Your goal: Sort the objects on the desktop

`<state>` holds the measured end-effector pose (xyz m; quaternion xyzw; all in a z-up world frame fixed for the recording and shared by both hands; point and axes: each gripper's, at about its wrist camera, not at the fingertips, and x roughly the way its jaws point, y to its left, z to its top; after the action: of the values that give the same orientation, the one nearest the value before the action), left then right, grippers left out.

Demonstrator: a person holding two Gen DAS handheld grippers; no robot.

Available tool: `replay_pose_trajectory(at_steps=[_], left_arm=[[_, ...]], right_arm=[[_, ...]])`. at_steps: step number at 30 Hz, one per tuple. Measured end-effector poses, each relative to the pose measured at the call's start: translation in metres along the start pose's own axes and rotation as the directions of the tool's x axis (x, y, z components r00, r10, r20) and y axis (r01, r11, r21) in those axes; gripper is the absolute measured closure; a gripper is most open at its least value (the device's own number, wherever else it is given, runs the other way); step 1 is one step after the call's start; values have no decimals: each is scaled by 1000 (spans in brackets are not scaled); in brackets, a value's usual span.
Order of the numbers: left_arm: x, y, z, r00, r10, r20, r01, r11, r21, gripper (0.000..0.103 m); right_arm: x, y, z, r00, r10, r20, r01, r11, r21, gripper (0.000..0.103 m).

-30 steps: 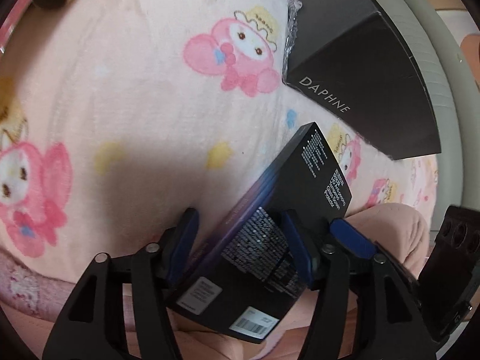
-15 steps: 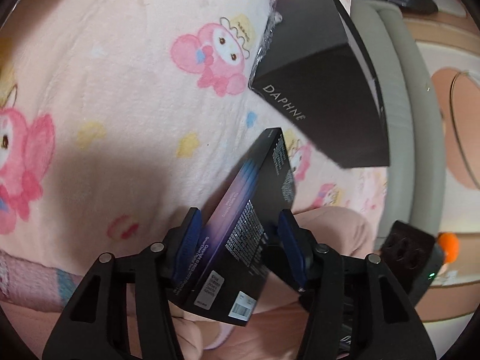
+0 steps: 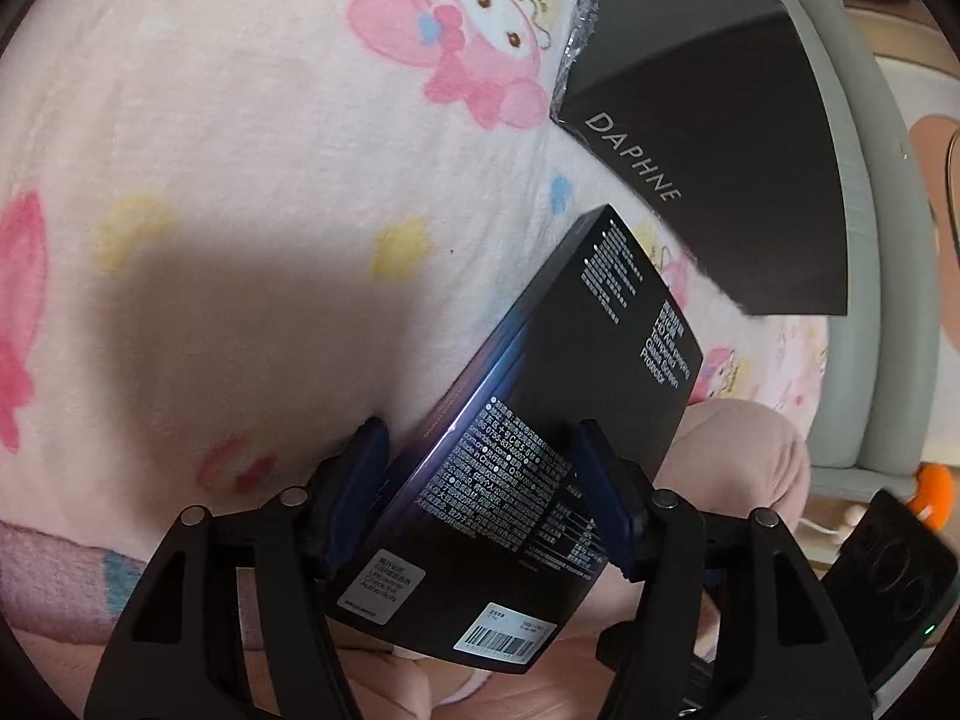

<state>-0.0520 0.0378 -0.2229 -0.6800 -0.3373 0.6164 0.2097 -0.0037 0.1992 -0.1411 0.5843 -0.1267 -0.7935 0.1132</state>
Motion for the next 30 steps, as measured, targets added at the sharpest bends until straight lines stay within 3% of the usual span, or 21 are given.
replay_pose_trajectory(at_steps=[5, 9, 12, 16, 20, 24, 27, 30], left_arm=[[-12, 2, 0, 997, -79, 25, 80, 996, -32, 42], [-13, -8, 1, 998, -56, 29, 56, 998, 4, 42], [-18, -11, 2, 996, -81, 31, 81, 997, 4, 42], [-19, -10, -2, 996, -76, 51, 76, 997, 1, 42], [-24, -15, -6, 996, -57, 75, 56, 998, 8, 42], [-49, -12, -9, 985, -106, 133, 104, 994, 19, 42], [-72, -4, -5, 975, -135, 175, 134, 991, 19, 42], [-91, 3, -2, 971, -114, 211, 113, 993, 17, 42]], right_arm=[[-13, -4, -3, 998, -62, 33, 61, 998, 17, 37], [-17, -10, -7, 995, -84, 48, 82, 996, 32, 37], [-16, -14, -11, 994, -91, 53, 89, 995, 46, 37], [-3, -14, -6, 999, -49, 22, 47, 997, 59, 35], [3, -7, -1, 998, -40, 52, 38, 999, 37, 35], [8, -5, 12, 997, -16, 82, 14, 1000, 25, 35], [26, -6, 26, 997, 62, 51, -65, 997, 51, 36], [43, 2, 33, 988, 150, 33, -152, 986, 66, 37]])
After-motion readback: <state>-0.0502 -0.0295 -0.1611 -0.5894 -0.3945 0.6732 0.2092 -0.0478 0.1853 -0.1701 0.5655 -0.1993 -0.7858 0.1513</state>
